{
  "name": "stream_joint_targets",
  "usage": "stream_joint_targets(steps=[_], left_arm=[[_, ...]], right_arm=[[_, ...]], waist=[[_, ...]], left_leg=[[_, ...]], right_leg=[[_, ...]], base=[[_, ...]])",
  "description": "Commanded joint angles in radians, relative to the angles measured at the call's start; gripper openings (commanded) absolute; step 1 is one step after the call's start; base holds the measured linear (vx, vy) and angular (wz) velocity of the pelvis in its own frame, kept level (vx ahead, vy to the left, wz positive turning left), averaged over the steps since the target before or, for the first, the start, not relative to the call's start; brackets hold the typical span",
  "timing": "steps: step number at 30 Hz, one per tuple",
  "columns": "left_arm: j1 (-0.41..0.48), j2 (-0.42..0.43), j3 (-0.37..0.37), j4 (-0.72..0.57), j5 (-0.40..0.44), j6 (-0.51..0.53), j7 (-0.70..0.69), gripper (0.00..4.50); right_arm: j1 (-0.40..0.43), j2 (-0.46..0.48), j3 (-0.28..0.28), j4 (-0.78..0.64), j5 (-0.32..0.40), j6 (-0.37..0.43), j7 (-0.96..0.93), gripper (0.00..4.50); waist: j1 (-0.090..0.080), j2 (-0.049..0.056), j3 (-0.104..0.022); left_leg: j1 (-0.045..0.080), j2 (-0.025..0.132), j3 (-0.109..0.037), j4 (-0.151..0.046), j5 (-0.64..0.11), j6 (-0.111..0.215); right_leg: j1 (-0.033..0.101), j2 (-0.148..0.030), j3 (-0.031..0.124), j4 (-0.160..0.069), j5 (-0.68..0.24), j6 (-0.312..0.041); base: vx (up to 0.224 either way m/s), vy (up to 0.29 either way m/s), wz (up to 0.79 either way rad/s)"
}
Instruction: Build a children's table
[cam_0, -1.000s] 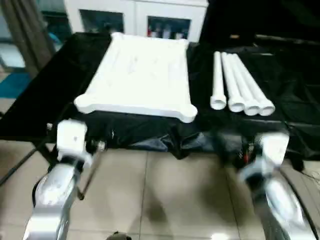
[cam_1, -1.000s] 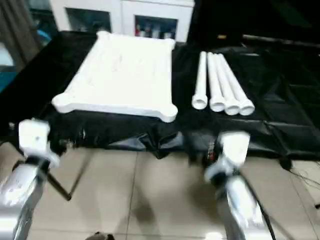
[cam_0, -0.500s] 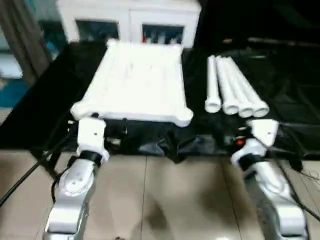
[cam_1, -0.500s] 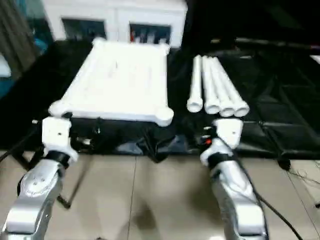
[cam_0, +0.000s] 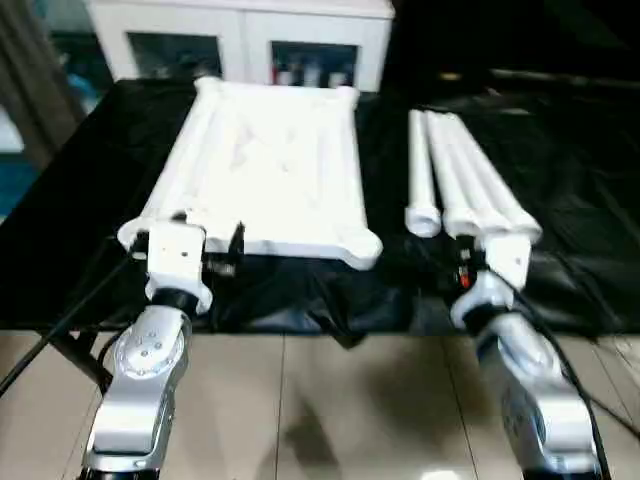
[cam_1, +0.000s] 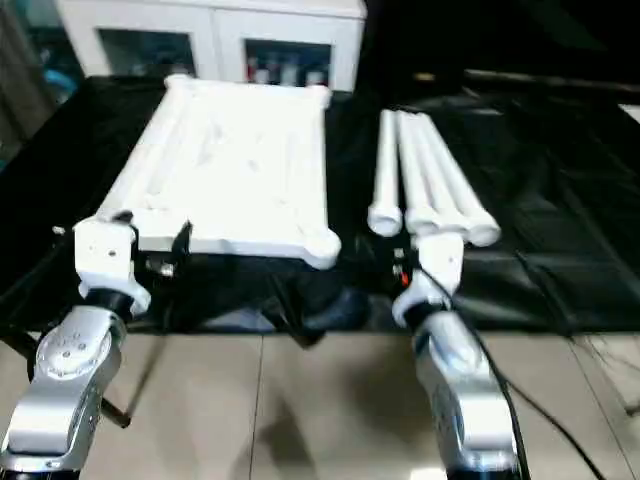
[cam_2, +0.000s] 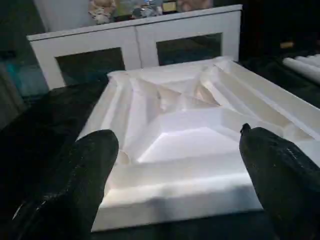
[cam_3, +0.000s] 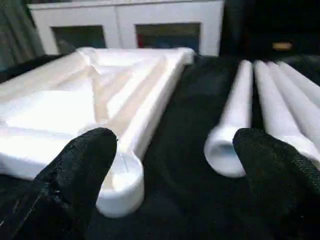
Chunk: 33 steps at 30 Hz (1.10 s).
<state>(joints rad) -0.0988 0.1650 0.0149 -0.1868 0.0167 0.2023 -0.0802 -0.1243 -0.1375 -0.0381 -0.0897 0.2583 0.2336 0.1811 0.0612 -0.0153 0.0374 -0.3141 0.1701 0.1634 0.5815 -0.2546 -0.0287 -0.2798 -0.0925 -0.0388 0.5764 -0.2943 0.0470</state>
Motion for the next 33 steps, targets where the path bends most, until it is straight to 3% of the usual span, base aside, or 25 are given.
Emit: stream_joint_targets(steps=[1,2,5,8,10,11,12,13,14,15,16,17,19,20,21,22,23,24,25,27,28,30,31,32,33], left_arm=[[-0.015,-0.004,-0.024,-0.008,0.012,0.009,0.0,4.42],[-0.031,-0.012,-0.025,-0.001,-0.004,0.01,-0.006,4.42],[-0.062,-0.022,-0.03,0.038,-0.009,0.007,-0.007,4.42],[-0.071,-0.022,-0.027,0.071,-0.013,0.0,-0.014,4.42],[-0.083,-0.028,-0.006,0.083,-0.027,0.003,-0.013,4.42],[-0.087,-0.029,0.0,0.094,-0.035,-0.005,-0.016,4.42],[-0.092,-0.028,0.004,0.118,-0.036,-0.018,-0.019,4.42],[-0.094,-0.029,0.004,0.131,-0.035,-0.024,-0.018,4.42],[-0.098,-0.032,0.002,0.146,-0.03,-0.027,-0.012,4.42],[-0.101,-0.036,-0.001,0.154,-0.026,-0.026,-0.008,4.42],[-0.102,-0.045,-0.008,0.153,-0.033,-0.022,-0.015,4.42],[-0.099,-0.049,-0.016,0.147,-0.04,-0.018,-0.023,4.42],[-0.099,-0.049,-0.016,0.147,-0.04,-0.018,-0.023,4.42],[-0.089,-0.05,-0.021,0.138,-0.05,-0.01,-0.031,4.42],[-0.085,-0.05,-0.02,0.135,-0.054,-0.007,-0.034,4.42],[-0.075,-0.052,-0.011,0.134,-0.064,-0.002,-0.04,4.42],[-0.068,-0.055,0.0,0.135,-0.072,0.001,-0.04,4.42],[-0.062,-0.057,0.016,0.134,-0.079,0.005,-0.036,4.42],[-0.062,-0.057,0.016,0.134,-0.079,0.005,-0.036,4.42],[-0.059,-0.056,0.027,0.131,-0.08,0.008,-0.03,4.42],[-0.054,-0.049,0.031,0.125,-0.082,0.008,-0.029,4.42],[-0.041,-0.04,0.027,0.106,-0.083,0.011,-0.028,4.42],[-0.037,-0.041,0.024,0.099,-0.082,0.013,-0.026,4.42],[-0.032,-0.041,0.023,0.094,-0.081,0.013,-0.025,4.42],[-0.028,-0.042,0.021,0.09,-0.078,0.013,-0.024,4.42]], right_arm=[[-0.001,-0.014,-0.035,0.015,0.018,0.002,-0.008,4.25],[-0.01,-0.015,-0.043,0.012,0.027,0.009,-0.01,4.25],[-0.011,-0.024,-0.051,-0.018,0.027,0.026,-0.015,4.25],[0.011,-0.021,-0.037,-0.053,0.019,0.035,-0.008,4.25],[0.018,-0.007,-0.029,-0.087,0.027,0.06,-0.006,4.25],[0.013,0.001,-0.028,-0.084,0.035,0.061,-0.007,4.25],[0.008,0.009,-0.028,-0.065,0.028,0.056,-0.021,4.25],[0.006,0.011,-0.027,-0.054,0.019,0.055,-0.03,4.25],[0.004,0.009,-0.028,-0.046,0.01,0.062,-0.041,4.25],[0.004,0.007,-0.028,-0.044,0.005,0.07,-0.046,4.25],[0.01,0.007,-0.023,-0.056,0.013,0.076,-0.038,4.25],[0.016,0.006,-0.019,-0.065,0.014,0.081,-0.035,4.25],[0.016,0.006,-0.019,-0.065,0.014,0.081,-0.035,4.25],[0.021,0.009,-0.02,-0.073,0.02,0.092,-0.033,4.25],[0.022,0.011,-0.021,-0.076,0.022,0.095,-0.031,4.25],[0.021,0.015,-0.02,-0.075,0.02,0.1,-0.03,4.25],[0.019,0.016,-0.019,-0.07,0.016,0.101,-0.03,4.25],[0.016,0.014,-0.013,-0.064,0.016,0.102,-0.029,4.25],[0.016,0.014,-0.013,-0.064,0.016,0.102,-0.029,4.25],[0.015,0.01,-0.01,-0.061,0.02,0.105,-0.024,4.25],[0.014,0.01,-0.006,-0.059,0.021,0.107,-0.017,4.25],[0.013,0.004,0.006,-0.049,0.009,0.105,0.004,4.25],[0.012,0.0,0.01,-0.046,0.005,0.105,0.008,4.25],[0.011,-0.001,0.015,-0.044,0.001,0.104,0.011,4.25],[0.009,-0.002,0.017,-0.043,-0.002,0.103,0.014,4.25]], waist=[[0.006,0.011,-0.066],[0.004,0.039,-0.069],[-0.003,0.033,-0.073],[0.02,0.008,-0.064],[0.025,0.025,-0.064],[0.012,0.038,-0.07],[-0.059,0.059,-0.085],[-0.082,0.052,-0.088],[-0.075,0.048,-0.076],[-0.031,-0.033,-0.052],[0.008,-0.022,-0.028],[0.017,-0.022,-0.033],[0.01,-0.019,-0.023],[0.003,-0.008,-0.025],[0.003,-0.008,-0.025],[-0.006,0.071,-0.032],[-0.022,0.094,-0.036],[-0.076,0.126,-0.045],[-0.097,0.093,-0.069],[-0.102,0.087,-0.073],[-0.104,0.056,-0.058],[-0.091,0.001,-0.04],[-0.079,-0.031,-0.056],[-0.038,-0.053,-0.055],[-0.022,-0.054,-0.054]], left_leg=[[0.045,-0.001,-0.017,-0.031,0.14,0.332],[0.042,-0.006,-0.021,-0.026,0.17,0.333],[0.068,-0.005,-0.052,-0.003,0.272,0.386],[-0.042,-0.069,-0.016,0.023,0.143,0.295],[-0.01,-0.046,-0.038,0.004,0.095,0.203],[0.032,-0.024,-0.059,-0.003,0.125,0.217],[0.185,0.087,-0.181,-0.012,0.287,0.396],[0.214,0.159,-0.246,-0.033,0.395,0.567],[0.184,0.158,-0.241,-0.042,0.378,0.573],[0.001,-0.064,-0.079,0.045,0.083,0.322],[-0.031,-0.108,-0.06,0.097,-0.062,0.268],[-0.065,-0.087,-0.077,0.184,-0.091,0.169],[-0.108,-0.068,-0.091,0.185,0.015,0.079],[-0.099,-0.051,-0.084,0.13,0.088,0.072],[-0.099,-0.051,-0.084,0.13,0.088,0.072],[-0.053,-0.007,-0.084,0.01,0.088,0.088],[-0.007,0.025,-0.119,-0.042,-0.045,0.079],[0.042,0.066,-0.223,-0.089,-0.309,0.147],[0.1,0.111,-0.266,-0.078,-0.35,0.308],[0.11,0.102,-0.259,-0.052,-0.24,0.418],[0.067,0.083,-0.219,-0.07,-0.128,0.475],[0.011,0.021,-0.136,-0.07,-0.241,0.366],[-0.023,-0.027,-0.105,-0.026,-0.263,0.315],[-0.067,-0.083,-0.068,0.118,-0.185,0.217],[-0.11,-0.072,-0.085,0.159,-0.075,0.136]], right_leg=[[0.029,0.032,0.004,-0.004,0.253,-0.169],[0.032,0.034,0.003,0.006,0.264,-0.163],[0.018,0.043,0.001,0.027,0.265,-0.098],[0.127,0.043,0.054,-0.021,0.337,-0.071],[0.124,0.082,0.057,-0.011,0.399,-0.013],[0.095,0.095,0.04,0.016,0.393,0.013],[-0.094,0.055,-0.003,0.119,0.163,0.061],[-0.171,-0.011,0.0,0.171,-0.121,0.061],[-0.174,-0.033,0.017,0.173,-0.121,0.046],[0.007,-0.036,0.106,0.012,0.037,-0.029],[0.043,-0.072,0.166,-0.059,-0.194,-0.011],[0.088,-0.127,0.231,-0.077,-0.312,-0.146],[0.105,-0.095,0.193,-0.069,-0.195,-0.273],[0.095,-0.074,0.142,-0.086,-0.2,-0.32],[0.095,-0.074,0.142,-0.086,-0.2,-0.32],[0.079,-0.029,0.056,-0.094,-0.269,-0.288],[0.053,0.025,0.014,-0.051,-0.246,-0.22],[-0.006,0.074,-0.032,0.097,-0.2,-0.141],[-0.065,0.045,-0.015,0.15,-0.145,-0.06],[-0.116,0.032,-0.006,0.167,-0.078,0.012],[-0.128,0.021,0.0,0.171,-0.008,0.044],[-0.09,-0.015,0.042,0.044,0.074,-0.012],[-0.036,-0.055,0.091,-0.02,0.019,-0.007],[0.032,-0.142,0.172,-0.09,-0.36,-0.027],[0.062,-0.15,0.174,-0.089,-0.46,-0.087]], base=[[0.121,-0.011,0.18],[0.108,-0.019,0.16],[0.054,-0.027,0.08],[0.067,-0.042,0.15],[0.073,-0.038,0.21],[0.091,-0.064,0.18],[0.091,-0.064,0.18],[0.037,-0.129,-0.18],[-0.01,-0.157,-0.39],[-0.01,-0.157,-0.39],[-0.007,-0.088,-0.1],[0.044,0.001,0.22],[0.071,0.008,0.19],[0.09,0.008,0.05],[0.09,0.008,0.05],[0.107,0.013,0.1],[0.124,0.073,-0.09],[0.124,0.073,-0.09],[0.148,0.074,-0.15],[0.159,0.012,0.04],[0.118,0.006,-0.01],[0.096,-0.043,-0.05],[0.083,-0.12,0.04],[0.114,-0.112,0.01],[0.114,-0.112,0.01]])
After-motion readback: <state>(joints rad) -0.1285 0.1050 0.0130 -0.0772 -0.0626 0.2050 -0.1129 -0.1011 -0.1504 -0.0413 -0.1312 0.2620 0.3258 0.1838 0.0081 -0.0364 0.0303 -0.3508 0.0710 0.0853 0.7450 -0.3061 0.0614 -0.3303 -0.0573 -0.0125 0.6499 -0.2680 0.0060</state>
